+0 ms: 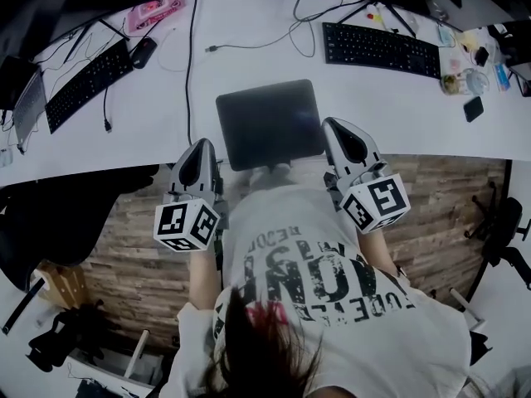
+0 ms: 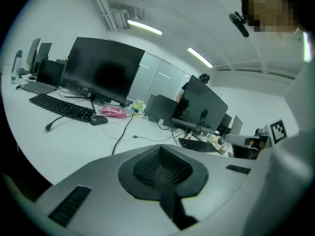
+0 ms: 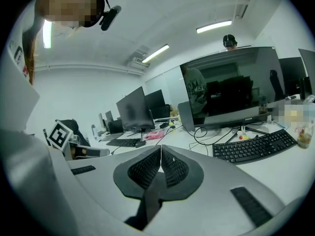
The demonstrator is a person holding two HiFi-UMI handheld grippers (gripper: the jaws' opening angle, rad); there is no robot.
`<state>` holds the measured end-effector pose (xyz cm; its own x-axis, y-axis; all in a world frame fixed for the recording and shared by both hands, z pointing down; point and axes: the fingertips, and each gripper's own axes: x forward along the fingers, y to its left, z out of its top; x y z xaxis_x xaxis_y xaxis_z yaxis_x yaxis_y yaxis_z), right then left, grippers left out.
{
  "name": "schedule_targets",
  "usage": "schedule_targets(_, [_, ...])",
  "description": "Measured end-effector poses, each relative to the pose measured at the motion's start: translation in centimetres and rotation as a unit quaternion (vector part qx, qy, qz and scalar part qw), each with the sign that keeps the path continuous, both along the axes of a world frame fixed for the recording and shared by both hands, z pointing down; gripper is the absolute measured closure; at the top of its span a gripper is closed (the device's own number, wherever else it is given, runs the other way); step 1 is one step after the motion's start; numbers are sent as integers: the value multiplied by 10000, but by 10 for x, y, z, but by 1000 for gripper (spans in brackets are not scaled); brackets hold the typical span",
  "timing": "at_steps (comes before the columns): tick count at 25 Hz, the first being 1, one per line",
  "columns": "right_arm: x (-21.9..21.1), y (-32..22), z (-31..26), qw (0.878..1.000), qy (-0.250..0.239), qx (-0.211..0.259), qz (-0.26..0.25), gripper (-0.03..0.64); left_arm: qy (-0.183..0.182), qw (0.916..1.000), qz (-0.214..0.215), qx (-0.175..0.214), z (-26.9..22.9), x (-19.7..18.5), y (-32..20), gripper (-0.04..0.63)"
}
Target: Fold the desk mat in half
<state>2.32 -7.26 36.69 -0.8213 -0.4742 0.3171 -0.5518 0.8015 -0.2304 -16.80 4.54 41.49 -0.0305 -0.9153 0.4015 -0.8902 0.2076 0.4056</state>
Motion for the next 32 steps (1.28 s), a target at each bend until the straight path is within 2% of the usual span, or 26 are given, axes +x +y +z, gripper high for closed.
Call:
schedule_targets(8, [-1, 8, 9, 9998, 80, -163, -110, 615, 443, 9968, 217, -630, 45, 17, 19, 598])
schedule_targets(9, [-2, 9, 10, 9997, 90, -180, -123, 615, 533, 9957, 242, -716, 52, 20, 22, 584])
schedule_targets(10, [-2, 11, 11, 9997, 104, -199, -136, 615, 641, 9943, 285, -806, 59, 23, 25, 501])
schedule_targets(11, [-2, 12, 13, 9996, 118, -219, -150, 615, 760, 9926, 331, -890, 65, 26, 28, 480])
schedule_targets(13, [-2, 16, 16, 9994, 135, -261, -175, 615, 988, 9890, 375, -1030, 79, 32, 32, 480])
schedule_targets(19, [2, 23, 23, 9989, 173, -383, -185, 615, 1429, 9757, 472, -1593, 126, 49, 45, 442])
schedule_targets(24, [6, 25, 28, 9987, 169, -467, -120, 615, 1879, 9598, 475, -2031, 166, 57, 52, 420])
schedule_targets(30, [7, 25, 30, 9987, 156, -486, -84, 615, 2433, 9448, 496, -2137, 189, 66, 49, 414])
schedule_targets(32, [8, 25, 29, 9987, 138, -490, -42, 615, 2529, 9430, 507, -2104, 188, 69, 49, 450])
